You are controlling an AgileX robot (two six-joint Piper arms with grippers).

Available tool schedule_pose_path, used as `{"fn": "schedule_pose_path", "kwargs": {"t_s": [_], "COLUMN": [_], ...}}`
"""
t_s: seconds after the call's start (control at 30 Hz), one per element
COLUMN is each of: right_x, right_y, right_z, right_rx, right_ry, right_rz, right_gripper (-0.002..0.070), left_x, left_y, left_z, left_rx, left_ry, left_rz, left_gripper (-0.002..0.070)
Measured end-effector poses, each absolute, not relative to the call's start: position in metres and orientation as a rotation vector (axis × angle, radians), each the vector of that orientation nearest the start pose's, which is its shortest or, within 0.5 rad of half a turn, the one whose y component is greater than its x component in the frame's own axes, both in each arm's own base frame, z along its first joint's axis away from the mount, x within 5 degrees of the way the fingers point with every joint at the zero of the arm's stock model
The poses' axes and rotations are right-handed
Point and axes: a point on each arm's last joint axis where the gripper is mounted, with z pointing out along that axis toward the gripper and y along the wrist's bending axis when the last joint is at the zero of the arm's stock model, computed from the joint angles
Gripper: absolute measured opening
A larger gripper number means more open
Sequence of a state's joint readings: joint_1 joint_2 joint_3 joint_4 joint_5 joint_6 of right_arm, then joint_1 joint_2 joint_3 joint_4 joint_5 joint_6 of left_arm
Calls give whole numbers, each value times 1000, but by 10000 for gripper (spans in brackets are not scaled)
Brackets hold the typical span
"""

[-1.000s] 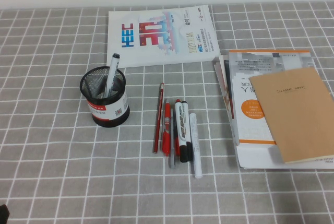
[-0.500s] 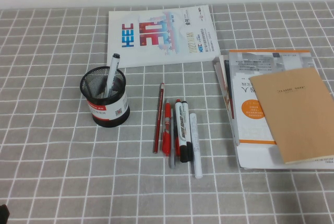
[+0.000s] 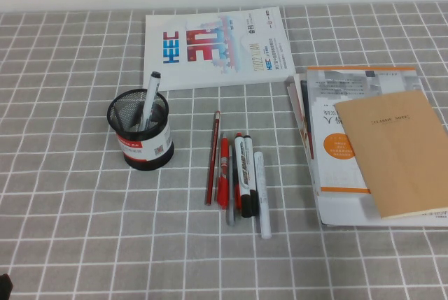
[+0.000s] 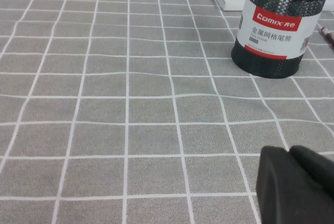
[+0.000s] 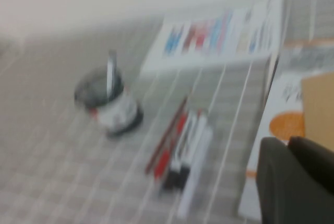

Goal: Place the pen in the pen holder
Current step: Pick up the pen on the table

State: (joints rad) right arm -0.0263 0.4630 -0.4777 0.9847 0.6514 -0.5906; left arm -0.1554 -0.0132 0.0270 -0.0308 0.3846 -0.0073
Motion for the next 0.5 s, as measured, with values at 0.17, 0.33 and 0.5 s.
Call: {"fn": "schedule_pose_path", "kwargs": {"t_s": [0.17,0.33,0.5], "right_x": [124,159,190], "right_y": [49,49,54], "right_z": [330,334,324], "right_rx": [-246,-348,-380], "right_ry": [2102,2352,2588], "right_rz": [677,713,745], "right_gripper": [-12,-13,-12], "left_x": [51,51,51], "left_y": [-9,-9,-9], "left_z": [170,170,170], "left_rx": [120,120,120], "left_ry": [1880,1880,1880], "left_rz": [-142,-142,-142], "left_gripper": [-5,-5,-5]}}
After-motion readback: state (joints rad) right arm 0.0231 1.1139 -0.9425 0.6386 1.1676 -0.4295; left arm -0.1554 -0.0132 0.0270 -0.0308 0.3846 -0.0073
